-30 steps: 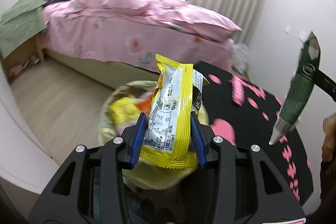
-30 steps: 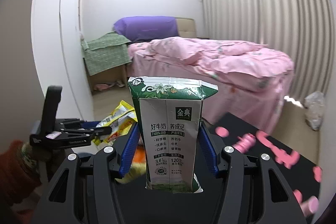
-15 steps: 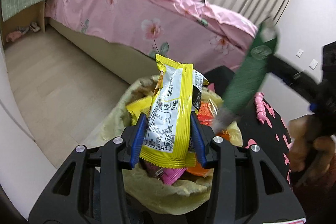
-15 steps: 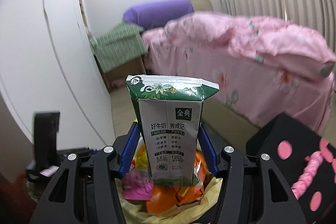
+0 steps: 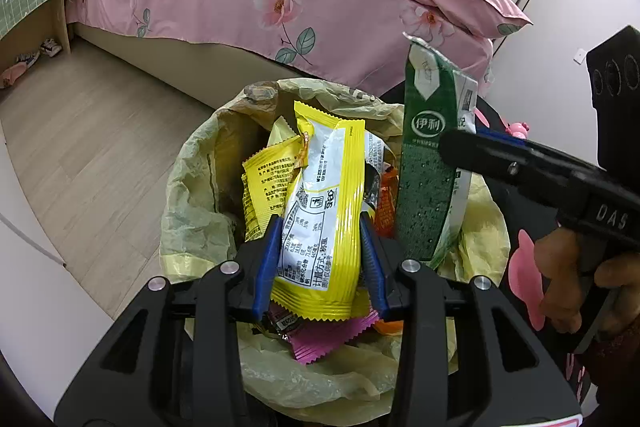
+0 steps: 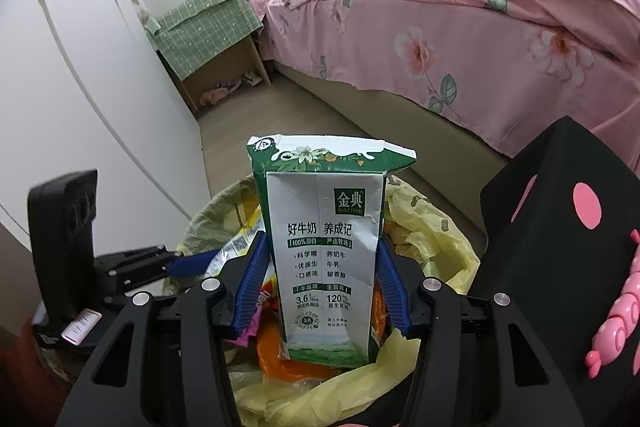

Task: Collect trash
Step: 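Open both grippers to drop the wrapper and carton into the bag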

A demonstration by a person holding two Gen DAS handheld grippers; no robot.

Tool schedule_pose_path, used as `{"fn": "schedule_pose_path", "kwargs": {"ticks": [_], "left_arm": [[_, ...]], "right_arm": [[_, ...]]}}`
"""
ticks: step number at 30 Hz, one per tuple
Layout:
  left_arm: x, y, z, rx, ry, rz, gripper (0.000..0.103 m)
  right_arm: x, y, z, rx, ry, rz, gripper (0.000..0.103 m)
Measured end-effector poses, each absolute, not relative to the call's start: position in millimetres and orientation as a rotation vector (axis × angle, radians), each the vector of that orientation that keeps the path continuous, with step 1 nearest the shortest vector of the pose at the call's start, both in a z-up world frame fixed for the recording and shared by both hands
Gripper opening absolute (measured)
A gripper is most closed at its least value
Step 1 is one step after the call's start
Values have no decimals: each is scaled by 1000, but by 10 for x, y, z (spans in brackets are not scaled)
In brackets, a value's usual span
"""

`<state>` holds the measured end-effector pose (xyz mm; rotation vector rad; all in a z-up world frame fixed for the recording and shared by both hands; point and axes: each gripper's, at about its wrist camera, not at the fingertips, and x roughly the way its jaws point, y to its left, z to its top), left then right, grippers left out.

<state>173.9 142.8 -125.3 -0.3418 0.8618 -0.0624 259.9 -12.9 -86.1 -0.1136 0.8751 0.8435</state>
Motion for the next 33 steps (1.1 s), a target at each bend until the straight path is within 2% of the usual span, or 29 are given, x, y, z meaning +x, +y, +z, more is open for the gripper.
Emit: {"fn": "schedule_pose_path", "kwargs": {"ticks": [16, 25, 33], "left_arm": [[1704, 1596, -1273, -380, 821, -71, 38], [1637, 1690, -1179, -472, 807, -111, 62], [1184, 1468, -613, -393, 731, -13, 72]], "right_arm": [[2739, -69, -1067, -10, 987, 838, 50], [2624, -264, -864, 13, 984, 798, 57], [1903, -800, -309, -122, 823, 736, 57]]}}
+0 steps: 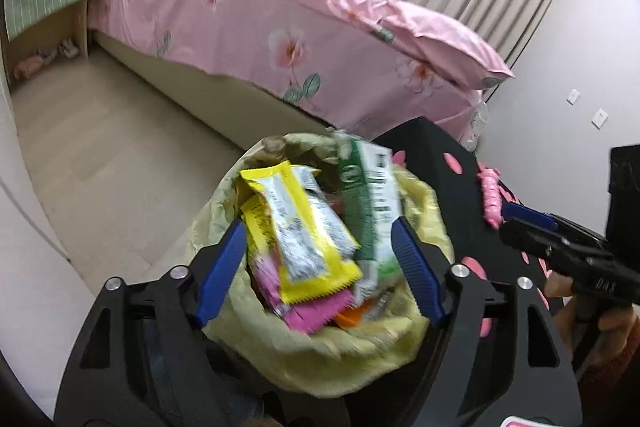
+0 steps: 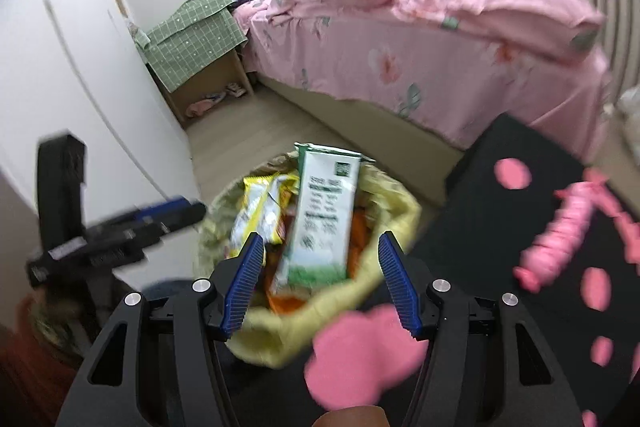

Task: Collect trash

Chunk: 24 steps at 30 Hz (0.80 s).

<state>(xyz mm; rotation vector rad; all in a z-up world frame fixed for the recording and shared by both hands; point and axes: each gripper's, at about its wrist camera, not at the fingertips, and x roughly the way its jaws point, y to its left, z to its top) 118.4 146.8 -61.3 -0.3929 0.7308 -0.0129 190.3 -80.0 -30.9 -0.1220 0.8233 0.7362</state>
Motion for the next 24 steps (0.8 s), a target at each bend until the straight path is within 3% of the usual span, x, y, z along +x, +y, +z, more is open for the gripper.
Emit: {"fn": "schedule_pose_path", "kwargs": {"ticks": [3, 9, 24], "left_arm": [[951, 1206, -395, -330, 694, -4, 78], [444, 674, -90, -222, 670, 9, 78], [-52, 142, -32, -95, 727, -29, 77]], "right_arm": [[1543, -1068, -141, -167, 750, 672, 57], [951, -1572, -26, -152, 714, 550, 57], [-52, -2004, -43, -16, 679, 364, 57]]}}
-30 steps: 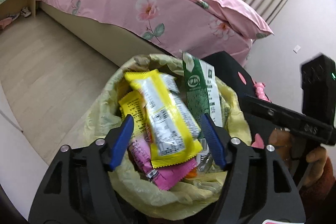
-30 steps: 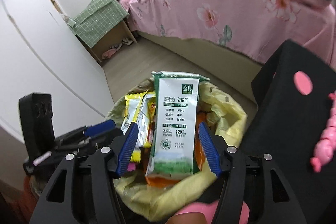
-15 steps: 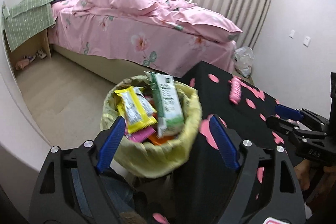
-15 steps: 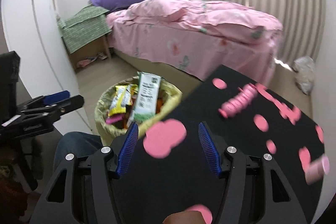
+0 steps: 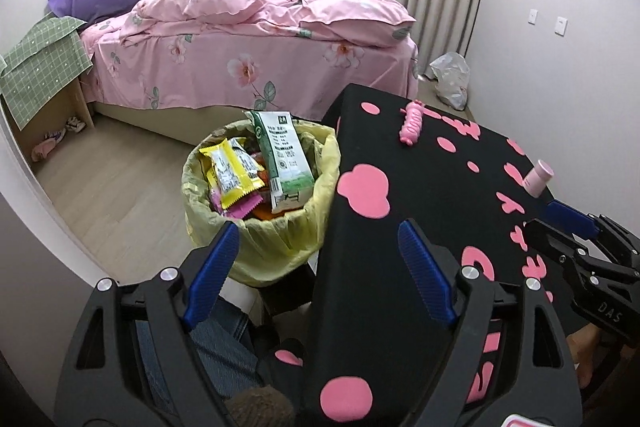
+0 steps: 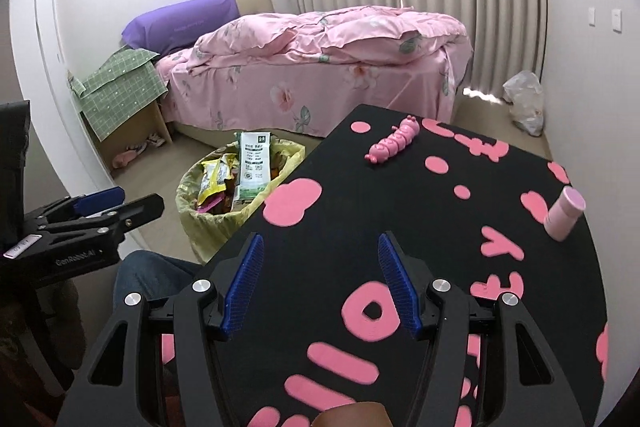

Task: Collect trash

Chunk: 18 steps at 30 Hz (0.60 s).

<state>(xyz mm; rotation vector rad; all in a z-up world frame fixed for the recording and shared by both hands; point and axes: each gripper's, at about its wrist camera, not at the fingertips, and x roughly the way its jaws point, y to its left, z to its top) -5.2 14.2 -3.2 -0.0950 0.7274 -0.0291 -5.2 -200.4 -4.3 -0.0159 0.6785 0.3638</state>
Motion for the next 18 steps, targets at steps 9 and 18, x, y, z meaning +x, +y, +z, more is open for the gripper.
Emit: {"fn": "schedule_pose_path", "kwargs": {"ticks": [9, 18], "left_arm": [[-165, 137, -47, -82, 724, -14, 77], [-222, 212, 21, -89, 711, -15, 77]], "right_arm": [[-160, -1944, 2, -18, 671, 343, 57], [-172, -1896, -1, -32, 672, 347, 57]]}}
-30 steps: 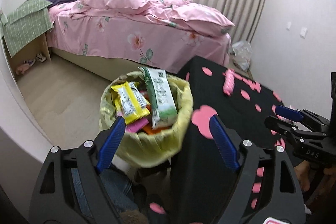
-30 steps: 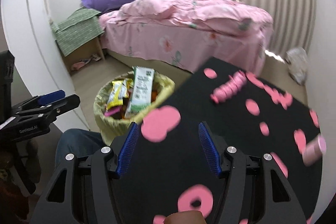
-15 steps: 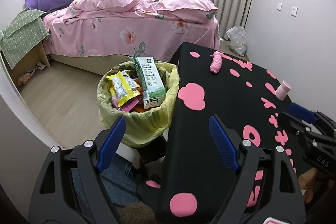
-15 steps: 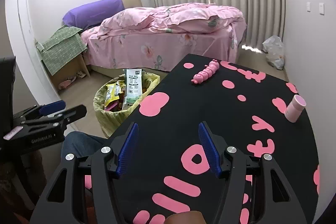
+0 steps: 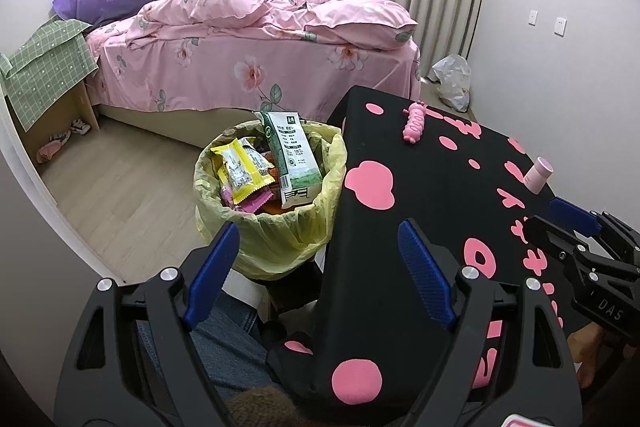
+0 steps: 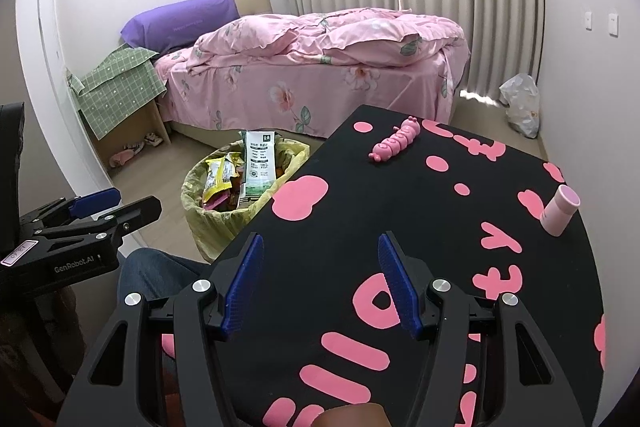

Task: Collect trash

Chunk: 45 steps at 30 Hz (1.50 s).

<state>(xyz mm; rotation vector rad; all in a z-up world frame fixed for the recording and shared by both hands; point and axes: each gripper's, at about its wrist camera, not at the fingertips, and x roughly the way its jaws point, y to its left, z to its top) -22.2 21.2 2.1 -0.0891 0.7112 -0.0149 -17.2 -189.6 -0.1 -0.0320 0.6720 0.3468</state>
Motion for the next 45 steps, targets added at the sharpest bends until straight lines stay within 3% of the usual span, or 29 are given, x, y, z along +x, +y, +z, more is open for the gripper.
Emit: {"fn": "schedule_pose_path", "kwargs": {"ticks": [45], "left_arm": [[-227, 244, 36, -90, 713, -12, 77]], "right_arm": [[-185, -1883, -14, -32, 679, 347, 57]]}}
